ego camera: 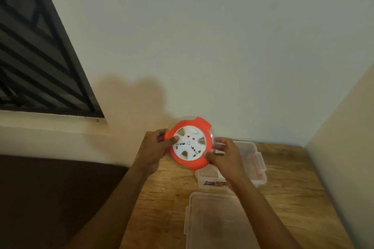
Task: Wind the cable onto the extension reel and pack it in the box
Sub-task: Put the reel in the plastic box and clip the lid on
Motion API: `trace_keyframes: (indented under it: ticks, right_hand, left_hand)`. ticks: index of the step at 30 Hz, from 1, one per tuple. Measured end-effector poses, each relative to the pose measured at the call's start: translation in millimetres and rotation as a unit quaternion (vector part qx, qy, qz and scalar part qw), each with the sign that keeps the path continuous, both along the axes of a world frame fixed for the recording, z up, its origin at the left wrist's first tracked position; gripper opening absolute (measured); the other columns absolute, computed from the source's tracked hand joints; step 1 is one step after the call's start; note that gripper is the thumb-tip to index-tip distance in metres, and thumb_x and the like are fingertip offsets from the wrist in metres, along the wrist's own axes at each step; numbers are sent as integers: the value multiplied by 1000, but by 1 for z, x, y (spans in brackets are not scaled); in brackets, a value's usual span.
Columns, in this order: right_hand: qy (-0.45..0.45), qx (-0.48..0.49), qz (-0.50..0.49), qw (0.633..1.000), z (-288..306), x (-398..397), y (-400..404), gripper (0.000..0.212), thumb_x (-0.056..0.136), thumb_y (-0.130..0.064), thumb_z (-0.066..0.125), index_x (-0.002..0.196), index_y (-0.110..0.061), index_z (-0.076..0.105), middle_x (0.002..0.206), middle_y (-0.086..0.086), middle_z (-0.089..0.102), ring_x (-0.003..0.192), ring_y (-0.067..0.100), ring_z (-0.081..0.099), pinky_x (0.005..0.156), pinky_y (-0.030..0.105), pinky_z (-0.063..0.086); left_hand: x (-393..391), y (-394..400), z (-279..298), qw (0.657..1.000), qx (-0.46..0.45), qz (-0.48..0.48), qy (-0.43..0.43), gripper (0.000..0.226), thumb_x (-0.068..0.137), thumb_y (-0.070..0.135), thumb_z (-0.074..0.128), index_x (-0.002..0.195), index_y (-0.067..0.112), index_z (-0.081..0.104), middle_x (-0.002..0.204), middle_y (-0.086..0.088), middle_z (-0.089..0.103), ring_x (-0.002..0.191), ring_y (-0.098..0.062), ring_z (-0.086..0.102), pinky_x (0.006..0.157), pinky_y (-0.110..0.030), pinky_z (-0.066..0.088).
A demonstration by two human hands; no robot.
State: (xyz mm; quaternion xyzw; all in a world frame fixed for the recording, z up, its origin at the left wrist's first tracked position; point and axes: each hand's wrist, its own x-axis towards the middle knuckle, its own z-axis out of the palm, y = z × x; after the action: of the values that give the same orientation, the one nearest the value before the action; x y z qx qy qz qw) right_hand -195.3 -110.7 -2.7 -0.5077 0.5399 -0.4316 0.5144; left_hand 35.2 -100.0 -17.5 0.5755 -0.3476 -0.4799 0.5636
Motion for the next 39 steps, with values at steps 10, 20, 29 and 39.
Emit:
trace_keyframes:
  ticks: [10,20,29,39]
  right_hand:
    - [127,3,-18,992,-17,-118,-53,74,83,3,69,144,-24,37,123,6,59,93,9,59,60,22,52]
    - [445,-21,111,888,-32,-125,-79,55,81,-20,76,127,-9,49,118,8,64,92,20,64,67,28,54]
    - [545,-36,170,820,-60,-97,-81,15,87,-16,70,102,-17,68,74,-8,60,67,9,61,63,21,50]
    - [492,28,182,851,-79,-88,-98,21,88,-17,72,108,-14,66,68,-8,54,58,5,57,47,15,41]
  left_hand:
    - [-141,-63,-9,990,36,-70,-114,38,92,19,78,126,11,63,118,-6,72,106,-25,71,85,-34,61]
    - [-155,-59,-52,969,117,-108,-191,20,100,12,61,120,9,62,106,-15,74,81,-31,74,52,-33,51]
    - [-145,-60,-79,945,238,-143,-174,46,97,-1,60,139,13,47,112,-2,62,91,-17,66,62,-28,61]
    - [-145,-67,-90,929,254,-161,-218,46,98,6,62,141,13,46,130,-9,62,119,-29,65,94,-47,62]
